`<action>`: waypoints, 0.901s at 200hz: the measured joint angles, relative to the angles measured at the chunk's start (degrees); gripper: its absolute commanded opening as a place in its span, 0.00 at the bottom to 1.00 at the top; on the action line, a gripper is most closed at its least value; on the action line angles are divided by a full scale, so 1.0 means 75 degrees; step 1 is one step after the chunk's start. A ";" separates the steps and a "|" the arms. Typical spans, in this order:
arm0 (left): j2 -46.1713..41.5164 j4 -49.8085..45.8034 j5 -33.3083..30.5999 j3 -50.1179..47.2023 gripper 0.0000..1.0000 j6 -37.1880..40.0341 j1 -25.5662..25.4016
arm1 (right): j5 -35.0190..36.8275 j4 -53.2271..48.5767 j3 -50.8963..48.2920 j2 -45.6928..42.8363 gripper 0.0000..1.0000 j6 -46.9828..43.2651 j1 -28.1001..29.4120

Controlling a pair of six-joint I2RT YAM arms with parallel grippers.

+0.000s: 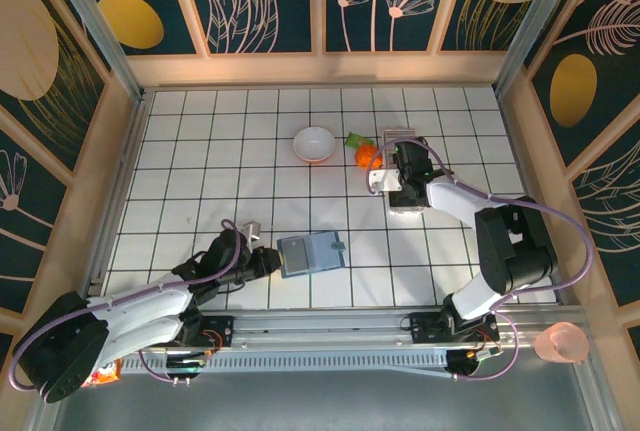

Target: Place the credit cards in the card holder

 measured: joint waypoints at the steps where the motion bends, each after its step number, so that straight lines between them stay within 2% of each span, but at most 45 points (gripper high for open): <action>1: 0.0000 0.0000 0.0000 0.0000 0.16 0.0000 0.0000 | 0.0003 0.0000 0.0000 0.0000 0.64 0.0009 0.0000; 50: 0.0000 0.0003 0.0000 -0.0009 0.15 0.0000 0.0000 | 0.0006 0.0047 -0.0003 -0.0006 0.56 0.0026 -0.0006; 96: 0.0000 0.0003 0.0003 -0.0023 0.13 -0.0003 0.0000 | 0.0003 0.0044 -0.0012 -0.0061 0.35 0.0017 -0.0006; 157: 0.0000 0.0006 0.0003 -0.0026 0.12 -0.0006 0.0000 | -0.0020 0.0009 -0.0076 -0.0347 0.19 0.0000 -0.0009; 180: 0.0000 0.0006 0.0003 -0.0026 0.12 -0.0006 0.0000 | -0.0023 -0.0003 -0.0096 -0.0414 0.17 -0.0009 -0.0009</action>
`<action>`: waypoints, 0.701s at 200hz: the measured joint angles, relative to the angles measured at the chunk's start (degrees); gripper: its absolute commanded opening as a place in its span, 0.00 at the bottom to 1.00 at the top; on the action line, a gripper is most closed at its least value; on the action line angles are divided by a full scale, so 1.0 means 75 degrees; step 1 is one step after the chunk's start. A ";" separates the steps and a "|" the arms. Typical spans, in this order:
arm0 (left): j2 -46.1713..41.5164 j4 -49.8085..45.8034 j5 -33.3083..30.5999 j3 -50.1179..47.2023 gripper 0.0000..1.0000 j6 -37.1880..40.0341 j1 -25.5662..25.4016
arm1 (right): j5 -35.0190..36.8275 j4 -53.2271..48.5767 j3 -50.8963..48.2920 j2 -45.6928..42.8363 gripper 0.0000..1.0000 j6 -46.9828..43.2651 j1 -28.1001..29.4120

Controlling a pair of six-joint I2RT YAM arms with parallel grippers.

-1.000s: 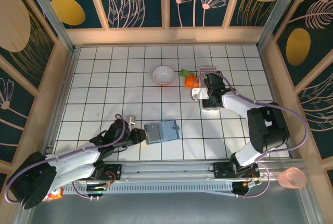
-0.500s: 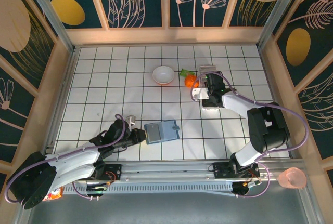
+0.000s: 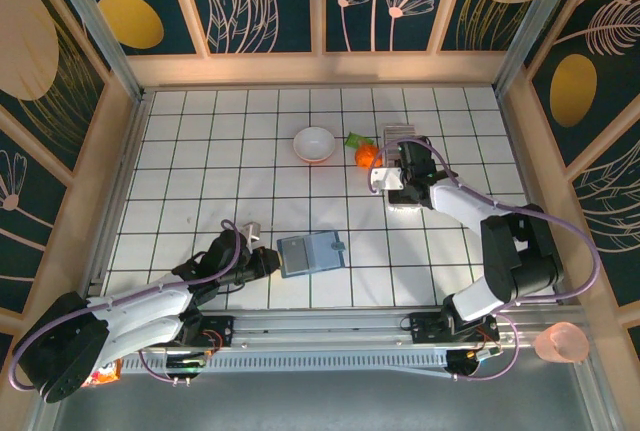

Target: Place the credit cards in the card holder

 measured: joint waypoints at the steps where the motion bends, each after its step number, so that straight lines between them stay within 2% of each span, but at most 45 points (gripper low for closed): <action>1: 0.0000 0.0000 0.0000 -0.0003 0.11 0.0000 0.0000 | 0.0000 0.0000 0.0000 0.0000 0.16 0.0000 0.0003; 118: 0.0000 0.0050 0.0000 -0.0003 0.11 0.0000 0.0000 | -0.0140 -0.0749 0.0000 -0.0373 0.00 0.0210 0.0003; 140: 0.0000 0.0050 0.0000 0.0000 0.11 0.0000 0.0000 | -0.0239 -0.1011 0.0000 -0.0554 0.00 0.0329 0.0000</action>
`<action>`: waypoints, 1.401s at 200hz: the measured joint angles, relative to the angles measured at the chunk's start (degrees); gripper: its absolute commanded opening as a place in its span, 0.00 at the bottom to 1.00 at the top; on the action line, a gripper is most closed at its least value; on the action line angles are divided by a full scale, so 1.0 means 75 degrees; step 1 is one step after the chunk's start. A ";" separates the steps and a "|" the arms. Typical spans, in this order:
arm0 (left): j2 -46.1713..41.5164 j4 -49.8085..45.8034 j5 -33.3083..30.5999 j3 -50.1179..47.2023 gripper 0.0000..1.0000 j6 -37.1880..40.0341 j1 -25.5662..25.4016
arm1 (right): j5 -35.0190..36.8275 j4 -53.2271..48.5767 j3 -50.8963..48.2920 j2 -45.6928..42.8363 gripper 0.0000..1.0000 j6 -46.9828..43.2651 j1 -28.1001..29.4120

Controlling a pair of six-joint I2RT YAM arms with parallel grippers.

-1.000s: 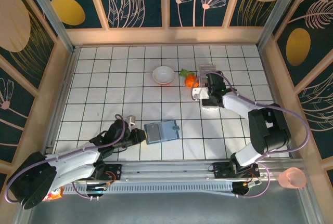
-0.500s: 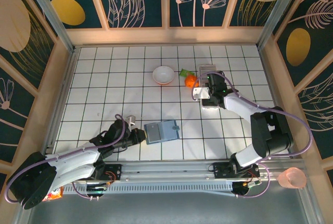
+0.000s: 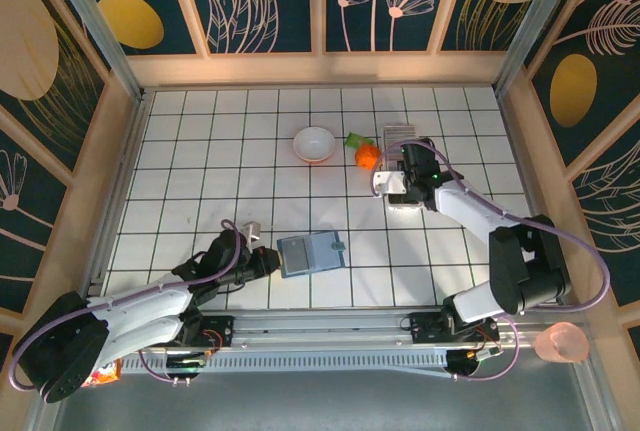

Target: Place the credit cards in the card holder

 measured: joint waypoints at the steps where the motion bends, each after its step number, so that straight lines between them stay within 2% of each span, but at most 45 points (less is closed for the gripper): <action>1: 0.0000 0.0000 0.0000 -0.0003 0.11 0.0000 0.0000 | 0.0000 -0.0006 0.0000 -0.0006 0.00 0.0006 0.0000; 106: -0.0087 -0.0003 0.0000 -0.0003 0.11 0.0000 0.0000 | -0.0207 -0.0487 0.0117 -0.0361 0.00 0.0574 -0.0035; 173: -0.0414 -0.0070 -0.0032 0.0000 0.11 -0.0029 0.0000 | -0.0886 -0.1303 0.0516 -0.2040 0.00 0.2932 0.0230; 207: -0.0446 -0.0140 -0.0029 0.0000 0.10 -0.0029 0.0000 | -0.1798 -0.1993 0.0944 -0.2495 0.00 0.5508 0.0364; 227: -0.0469 -0.0169 -0.0029 0.0000 0.11 -0.0052 0.0000 | -0.2340 -0.2072 0.1253 -0.2684 0.00 0.7816 0.0379; 247: -0.0487 -0.0178 -0.0023 0.0000 0.11 -0.0082 0.0000 | -0.3281 -0.2055 0.1244 -0.2777 0.00 1.0220 0.0469; 262: -0.0510 -0.0172 0.0000 0.0000 0.11 -0.0096 0.0000 | -0.3818 -0.1792 0.0828 -0.2806 0.00 1.1946 0.1017; 280: -0.0516 -0.0166 0.0026 0.0000 0.12 -0.0140 0.0000 | -0.4229 -0.1160 -0.0058 -0.2818 0.00 1.3863 0.2168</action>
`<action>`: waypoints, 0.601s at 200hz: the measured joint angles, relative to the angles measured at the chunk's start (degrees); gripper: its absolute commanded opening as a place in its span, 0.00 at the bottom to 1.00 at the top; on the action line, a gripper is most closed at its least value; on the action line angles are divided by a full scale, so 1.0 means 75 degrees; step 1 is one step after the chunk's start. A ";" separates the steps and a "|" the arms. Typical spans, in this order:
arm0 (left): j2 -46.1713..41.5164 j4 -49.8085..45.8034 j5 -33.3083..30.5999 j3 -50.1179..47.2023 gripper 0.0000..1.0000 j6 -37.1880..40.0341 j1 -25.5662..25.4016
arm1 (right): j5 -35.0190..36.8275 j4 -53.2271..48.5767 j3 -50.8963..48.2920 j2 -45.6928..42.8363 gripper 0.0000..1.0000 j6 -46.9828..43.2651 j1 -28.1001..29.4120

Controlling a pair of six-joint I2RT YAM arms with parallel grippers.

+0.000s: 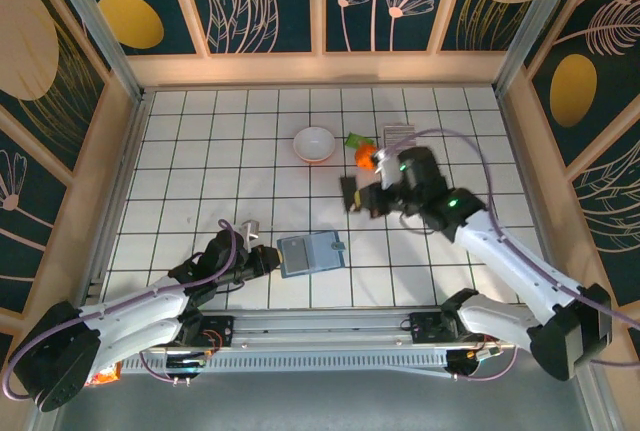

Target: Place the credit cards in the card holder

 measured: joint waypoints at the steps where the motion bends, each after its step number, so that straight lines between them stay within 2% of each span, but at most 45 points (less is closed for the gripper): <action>1: 0.0000 0.0000 0.0000 0.0000 0.12 0.0000 0.0003 | -0.0023 0.0061 -0.0073 0.0003 0.00 0.0137 0.0082; 24: 0.0055 0.0041 0.0044 0.0003 0.15 -0.0006 0.0000 | -0.0350 0.0866 -0.0886 0.0399 0.00 0.1944 0.1183; 44: 0.0169 0.0047 0.0058 0.0003 0.18 -0.0009 0.0000 | -0.0332 0.1338 -0.0979 0.1087 0.00 0.2806 0.1647; 76: 0.0373 0.0067 0.0058 0.0003 0.22 -0.0058 0.0000 | -0.0303 0.2022 -0.0976 0.2040 0.00 0.3474 0.1757; 120: 0.0548 0.0111 0.0055 0.0003 0.24 -0.0058 0.0000 | -0.0128 0.2200 -0.0950 0.2742 0.00 0.3614 0.1757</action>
